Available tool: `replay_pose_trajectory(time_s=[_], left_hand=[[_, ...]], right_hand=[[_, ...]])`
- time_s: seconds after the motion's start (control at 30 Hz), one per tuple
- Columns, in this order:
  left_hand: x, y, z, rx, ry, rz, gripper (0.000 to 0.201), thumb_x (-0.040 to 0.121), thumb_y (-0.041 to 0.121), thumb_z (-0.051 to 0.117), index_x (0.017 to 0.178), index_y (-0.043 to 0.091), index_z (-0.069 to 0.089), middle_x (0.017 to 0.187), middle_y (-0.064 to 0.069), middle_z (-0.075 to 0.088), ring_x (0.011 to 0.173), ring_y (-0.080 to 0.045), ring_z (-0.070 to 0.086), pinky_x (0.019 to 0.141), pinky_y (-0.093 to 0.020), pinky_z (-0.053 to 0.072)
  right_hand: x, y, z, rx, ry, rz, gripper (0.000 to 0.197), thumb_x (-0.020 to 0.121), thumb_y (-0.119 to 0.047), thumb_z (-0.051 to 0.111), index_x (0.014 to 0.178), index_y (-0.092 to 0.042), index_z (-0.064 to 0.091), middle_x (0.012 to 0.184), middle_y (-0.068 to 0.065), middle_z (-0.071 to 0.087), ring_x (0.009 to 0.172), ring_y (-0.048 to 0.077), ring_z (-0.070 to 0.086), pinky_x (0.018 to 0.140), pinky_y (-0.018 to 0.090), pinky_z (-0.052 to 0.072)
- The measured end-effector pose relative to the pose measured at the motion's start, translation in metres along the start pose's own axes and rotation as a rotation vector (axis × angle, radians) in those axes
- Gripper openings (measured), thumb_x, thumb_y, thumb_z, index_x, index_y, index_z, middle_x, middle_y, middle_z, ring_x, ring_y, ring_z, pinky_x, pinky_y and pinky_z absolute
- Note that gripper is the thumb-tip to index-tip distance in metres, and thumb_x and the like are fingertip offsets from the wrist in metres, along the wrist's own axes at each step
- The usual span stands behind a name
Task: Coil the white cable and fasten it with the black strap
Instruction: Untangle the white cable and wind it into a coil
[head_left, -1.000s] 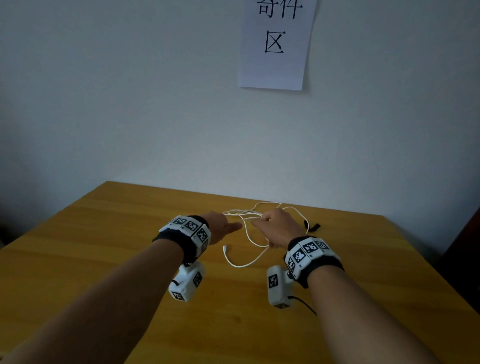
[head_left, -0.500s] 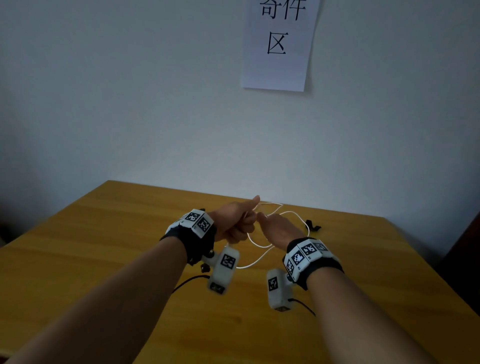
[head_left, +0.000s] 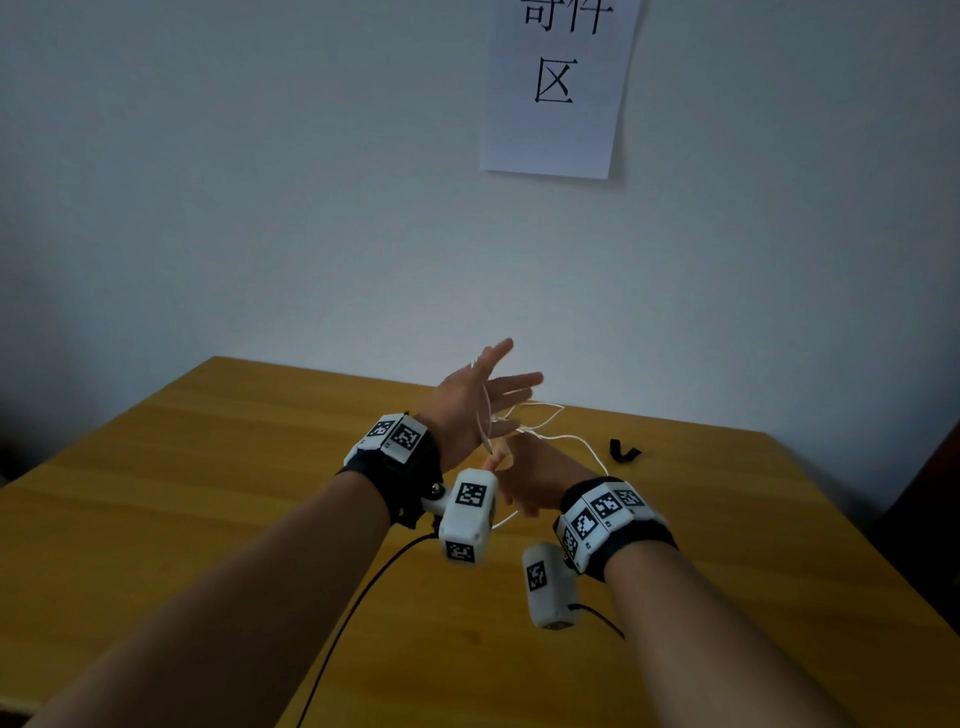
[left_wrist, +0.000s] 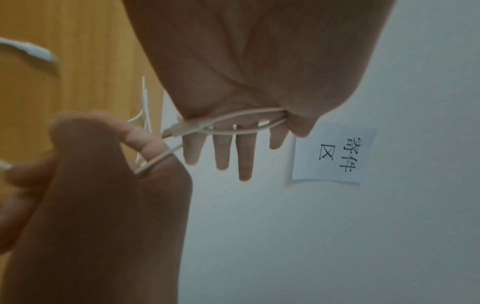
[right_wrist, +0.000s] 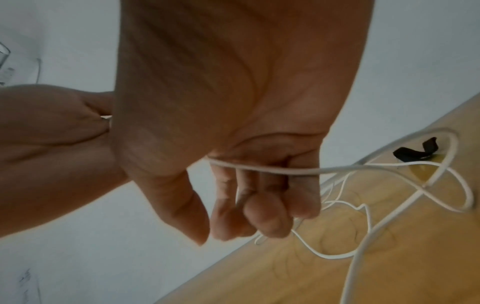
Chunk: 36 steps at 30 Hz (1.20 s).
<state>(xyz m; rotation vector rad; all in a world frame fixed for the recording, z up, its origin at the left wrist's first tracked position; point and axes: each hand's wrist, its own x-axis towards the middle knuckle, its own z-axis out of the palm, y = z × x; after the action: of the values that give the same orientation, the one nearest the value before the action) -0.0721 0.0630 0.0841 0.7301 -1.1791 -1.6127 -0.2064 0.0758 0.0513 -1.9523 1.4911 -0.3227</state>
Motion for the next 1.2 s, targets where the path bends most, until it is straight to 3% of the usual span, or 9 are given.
replay_pose_trajectory(time_s=[0.27, 0.37, 0.43, 0.53, 0.63, 0.83, 0.97, 1.03, 1.2], left_hand=[[0.006, 0.002, -0.014, 0.719, 0.153, 0.294, 0.052, 0.103, 0.052, 0.021, 0.152, 0.037, 0.029, 0.155, -0.001, 0.039, 0.142, -0.015, 0.035, 0.119, -0.039, 0.022], [0.010, -0.006, -0.024, 1.102, 0.134, 0.367, 0.049, 0.104, 0.046, 0.024, 0.092, 0.014, 0.059, 0.150, 0.009, 0.045, 0.090, -0.018, 0.061, 0.090, -0.041, 0.048], [0.012, -0.012, -0.032, 1.399, 0.101, 0.278, 0.053, 0.103, 0.047, 0.023, 0.085, 0.010, 0.056, 0.154, 0.010, 0.041, 0.081, -0.018, 0.064, 0.074, -0.038, 0.048], [0.004, -0.015, -0.035, 1.693, 0.038, -0.044, 0.051, 0.102, 0.051, 0.017, 0.141, 0.032, 0.045, 0.132, -0.007, 0.062, 0.112, -0.026, 0.061, 0.098, -0.044, 0.045], [-0.006, -0.016, -0.028, 1.904, -0.123, -0.194, 0.031, 0.105, 0.032, 0.023, 0.113, 0.023, 0.052, 0.091, -0.003, 0.072, 0.090, -0.024, 0.063, 0.086, -0.043, 0.053], [-0.005, -0.026, -0.032, 1.541, 0.023, -0.330, 0.072, 0.100, 0.058, 0.016, 0.102, 0.005, 0.064, 0.070, -0.008, 0.070, 0.072, -0.021, 0.070, 0.085, -0.038, 0.054], [-0.007, -0.020, -0.024, 0.997, 0.098, -0.441, 0.079, 0.097, 0.062, 0.031, 0.098, -0.013, 0.055, 0.054, -0.007, 0.045, 0.041, -0.022, 0.051, 0.053, -0.030, 0.048], [-0.012, -0.013, -0.017, 0.737, 0.028, -0.462, 0.059, 0.097, 0.058, 0.040, 0.064, 0.009, 0.044, 0.051, 0.000, 0.032, 0.037, -0.018, 0.036, 0.048, -0.027, 0.040], [-0.018, -0.002, -0.005, 0.373, -0.091, -0.374, 0.047, 0.102, 0.038, 0.040, 0.059, 0.024, 0.028, 0.052, 0.005, 0.019, 0.044, -0.012, 0.014, 0.045, -0.023, 0.013]], right_hand=[[-0.001, -0.001, 0.002, -0.112, -0.030, 0.055, 0.020, 0.094, -0.020, 0.056, 0.092, -0.006, 0.070, 0.069, 0.007, 0.072, 0.051, 0.018, 0.064, 0.061, 0.032, 0.057], [-0.002, 0.002, -0.002, -0.068, 0.031, 0.045, 0.015, 0.091, -0.021, 0.061, 0.095, -0.010, 0.072, 0.066, 0.005, 0.071, 0.053, 0.019, 0.064, 0.063, 0.033, 0.057], [-0.004, 0.003, -0.006, -0.059, 0.103, 0.029, 0.010, 0.090, -0.027, 0.064, 0.092, -0.020, 0.071, 0.064, 0.001, 0.072, 0.052, 0.017, 0.066, 0.064, 0.033, 0.058], [-0.006, 0.002, -0.014, -0.138, 0.169, -0.010, 0.009, 0.086, -0.035, 0.066, 0.085, -0.029, 0.073, 0.067, -0.001, 0.074, 0.050, 0.012, 0.069, 0.070, 0.037, 0.062], [-0.008, -0.001, -0.020, -0.163, 0.219, -0.021, 0.014, 0.083, -0.035, 0.067, 0.075, -0.027, 0.075, 0.075, -0.003, 0.077, 0.052, 0.010, 0.071, 0.069, 0.033, 0.061], [-0.009, 0.004, -0.025, -0.125, 0.331, 0.010, 0.021, 0.079, -0.031, 0.067, 0.076, -0.012, 0.076, 0.063, 0.005, 0.075, 0.070, 0.022, 0.075, 0.065, 0.026, 0.055], [-0.007, 0.010, -0.023, -0.079, 0.413, 0.018, 0.038, 0.080, -0.041, 0.063, 0.069, -0.005, 0.065, 0.062, 0.012, 0.073, 0.048, 0.017, 0.065, 0.057, 0.027, 0.048], [-0.009, 0.009, -0.022, -0.072, 0.426, 0.020, 0.043, 0.086, -0.048, 0.058, 0.066, -0.010, 0.062, 0.058, 0.008, 0.072, 0.047, 0.015, 0.069, 0.059, 0.028, 0.051], [-0.009, 0.005, -0.021, 0.000, 0.346, 0.052, 0.052, 0.098, -0.051, 0.041, 0.081, -0.009, 0.068, 0.063, 0.008, 0.074, 0.057, 0.027, 0.075, 0.078, 0.049, 0.062]])
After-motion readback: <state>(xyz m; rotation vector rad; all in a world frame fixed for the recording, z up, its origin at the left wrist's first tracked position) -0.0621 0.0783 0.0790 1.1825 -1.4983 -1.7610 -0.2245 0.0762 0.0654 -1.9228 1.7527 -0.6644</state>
